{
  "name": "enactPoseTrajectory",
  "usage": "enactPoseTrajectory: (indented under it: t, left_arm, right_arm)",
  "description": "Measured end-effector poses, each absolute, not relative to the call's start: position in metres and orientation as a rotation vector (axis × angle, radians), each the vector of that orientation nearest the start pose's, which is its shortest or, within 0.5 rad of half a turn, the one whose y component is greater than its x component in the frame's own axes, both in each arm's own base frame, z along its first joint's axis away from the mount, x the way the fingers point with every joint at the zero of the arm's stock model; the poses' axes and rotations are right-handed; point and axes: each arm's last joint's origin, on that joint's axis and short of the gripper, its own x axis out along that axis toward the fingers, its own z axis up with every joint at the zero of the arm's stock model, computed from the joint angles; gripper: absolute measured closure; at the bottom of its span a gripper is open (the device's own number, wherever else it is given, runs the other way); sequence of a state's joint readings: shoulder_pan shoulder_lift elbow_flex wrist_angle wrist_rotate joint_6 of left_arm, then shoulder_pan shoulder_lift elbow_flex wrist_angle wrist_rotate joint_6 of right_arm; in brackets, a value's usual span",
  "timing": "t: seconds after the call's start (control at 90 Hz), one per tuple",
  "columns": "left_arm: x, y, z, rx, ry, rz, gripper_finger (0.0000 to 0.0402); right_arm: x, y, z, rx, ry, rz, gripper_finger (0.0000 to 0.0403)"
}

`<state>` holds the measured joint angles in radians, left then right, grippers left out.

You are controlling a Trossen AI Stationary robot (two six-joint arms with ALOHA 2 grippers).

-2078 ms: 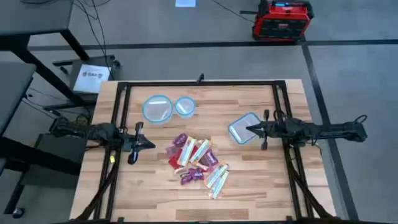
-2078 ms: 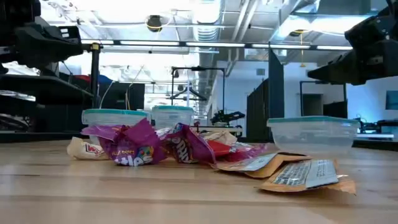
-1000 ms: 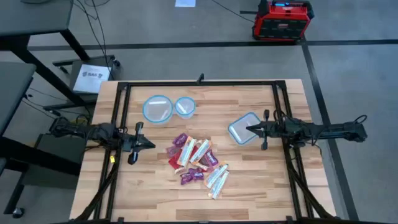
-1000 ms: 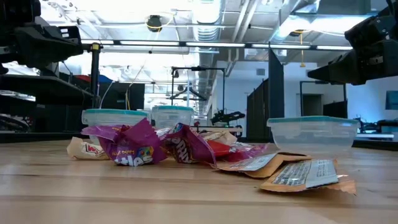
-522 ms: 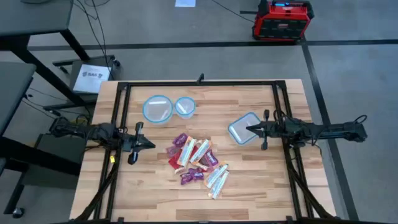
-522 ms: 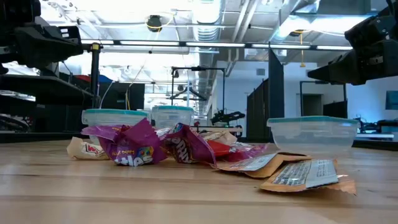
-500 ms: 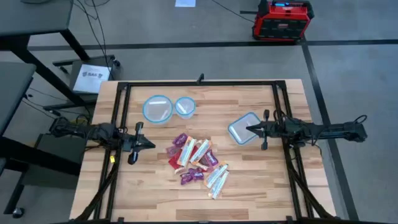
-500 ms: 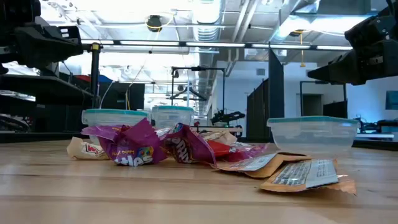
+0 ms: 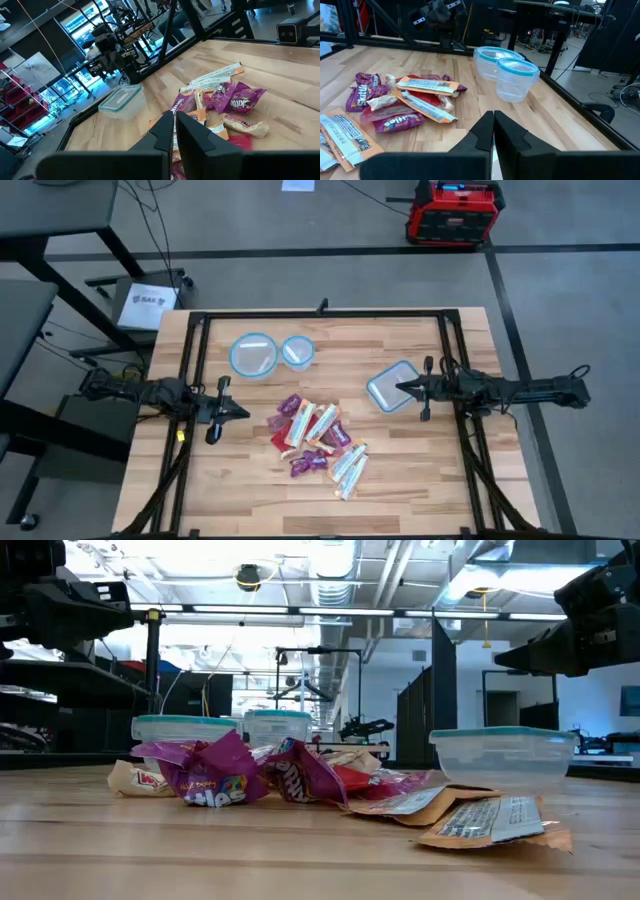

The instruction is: Sort candy

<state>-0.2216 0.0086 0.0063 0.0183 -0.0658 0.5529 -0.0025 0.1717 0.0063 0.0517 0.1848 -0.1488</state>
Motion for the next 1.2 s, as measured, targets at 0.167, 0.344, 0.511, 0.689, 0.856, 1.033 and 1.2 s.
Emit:
enactPoseTrajectory:
  t: [0.167, 0.344, 0.511, 0.689, 0.856, 1.033, 1.2]
  left_arm:
    - [0.0958, -0.0196, 0.1668, 0.549, -0.059, -0.147, 0.0395]
    - [0.0958, -0.0197, 0.1668, 0.547, -0.059, -0.148, 0.0395]
    - [0.0958, -0.0192, 0.1669, 0.514, -0.055, -0.143, 0.0395]
    - [0.0959, -0.0191, 0.1669, 0.391, -0.046, -0.144, 0.0395]
    - [0.0959, -0.0191, 0.1668, 0.174, -0.029, -0.147, 0.0395]
    - [0.0959, -0.0191, 0.1668, 0.074, -0.022, -0.148, 0.0395]
    - [0.0959, -0.0191, 0.1669, 0.095, -0.024, -0.147, 0.0395]
  right_arm:
    - [0.107, -0.0056, 0.1566, -0.158, 0.127, -0.178, 0.0403]
    - [0.107, -0.0056, 0.1566, -0.159, 0.127, -0.178, 0.0403]
    - [0.107, -0.0056, 0.1566, -0.159, 0.127, -0.178, 0.0403]
    - [0.107, -0.0056, 0.1566, -0.159, 0.127, -0.178, 0.0403]
    - [0.107, -0.0056, 0.1565, -0.159, 0.127, -0.178, 0.0403]
    - [0.107, -0.0056, 0.1565, -0.158, 0.127, -0.178, 0.0403]
    - [0.107, -0.0056, 0.1566, -0.158, 0.127, -0.178, 0.0403]
